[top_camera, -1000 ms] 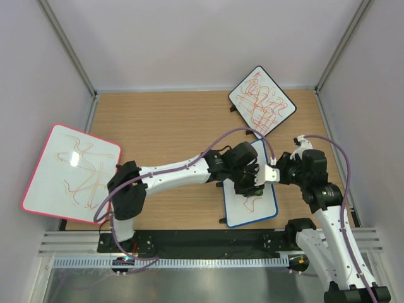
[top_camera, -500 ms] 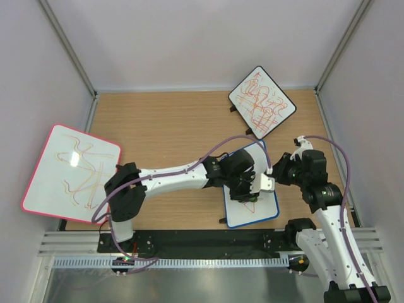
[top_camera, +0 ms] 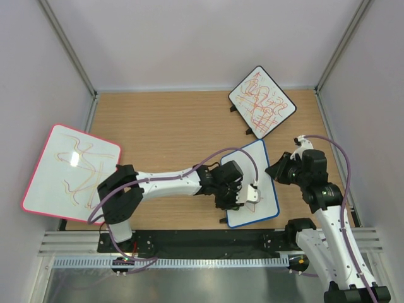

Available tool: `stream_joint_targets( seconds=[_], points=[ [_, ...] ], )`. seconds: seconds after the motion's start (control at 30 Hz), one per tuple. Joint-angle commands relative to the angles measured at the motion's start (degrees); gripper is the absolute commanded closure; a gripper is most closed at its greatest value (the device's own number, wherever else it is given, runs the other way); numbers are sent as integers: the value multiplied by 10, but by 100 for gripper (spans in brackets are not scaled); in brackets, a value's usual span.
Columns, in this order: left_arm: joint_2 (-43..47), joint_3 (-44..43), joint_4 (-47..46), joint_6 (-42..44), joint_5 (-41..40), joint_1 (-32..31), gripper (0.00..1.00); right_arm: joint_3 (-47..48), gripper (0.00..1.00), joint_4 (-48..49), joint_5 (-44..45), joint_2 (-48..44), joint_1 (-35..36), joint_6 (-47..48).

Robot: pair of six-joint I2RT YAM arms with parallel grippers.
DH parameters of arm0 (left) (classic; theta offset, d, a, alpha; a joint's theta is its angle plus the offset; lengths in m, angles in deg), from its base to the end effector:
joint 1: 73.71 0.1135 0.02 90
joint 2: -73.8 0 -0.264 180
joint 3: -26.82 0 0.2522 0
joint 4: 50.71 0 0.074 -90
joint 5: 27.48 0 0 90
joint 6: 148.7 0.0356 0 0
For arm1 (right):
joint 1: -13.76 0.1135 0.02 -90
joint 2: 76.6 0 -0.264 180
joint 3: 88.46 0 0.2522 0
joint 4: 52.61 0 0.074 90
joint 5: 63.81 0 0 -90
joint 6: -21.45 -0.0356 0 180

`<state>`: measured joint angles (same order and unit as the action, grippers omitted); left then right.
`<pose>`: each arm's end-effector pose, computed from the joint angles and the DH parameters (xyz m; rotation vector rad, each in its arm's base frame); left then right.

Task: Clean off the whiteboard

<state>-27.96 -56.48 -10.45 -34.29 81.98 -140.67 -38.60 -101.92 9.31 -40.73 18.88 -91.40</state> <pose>0.1335 -0.3441 0.2002 1.9996 1.7733 -0.6977 0.1375 0.0227 0.2667 0.1733 2.2130 0.5952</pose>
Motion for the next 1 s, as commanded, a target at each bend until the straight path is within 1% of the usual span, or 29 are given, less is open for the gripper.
stream_joint_targets(
  seconds=[0.0,0.13,0.23,0.37,0.47,0.57,0.8,0.83,0.97],
  points=[
    [-14,-43,-28,-9,5,-3,100,14,99,15,-17,-7,3,0],
    [-25,-112,-15,-20,10,-3,100,14,99,15,-17,-9,5,-1],
    [-42,-142,-9,-23,-7,-4,100,13,99,16,-17,-8,4,0],
    [-71,-209,10,-23,-23,-3,100,13,99,16,-17,-8,4,-1],
    [-89,-228,16,-21,-35,-3,100,13,99,16,-17,-9,4,-1],
    [-85,-213,15,-16,-31,2,100,13,99,16,-17,-10,3,0],
    [-50,-83,-17,14,-40,5,100,13,99,18,-18,-11,3,-1],
    [-45,-51,-22,19,-43,7,100,13,99,18,-17,-11,3,-1],
    [-34,-4,-36,26,-42,12,100,13,99,18,-17,-10,4,-1]
  ],
)
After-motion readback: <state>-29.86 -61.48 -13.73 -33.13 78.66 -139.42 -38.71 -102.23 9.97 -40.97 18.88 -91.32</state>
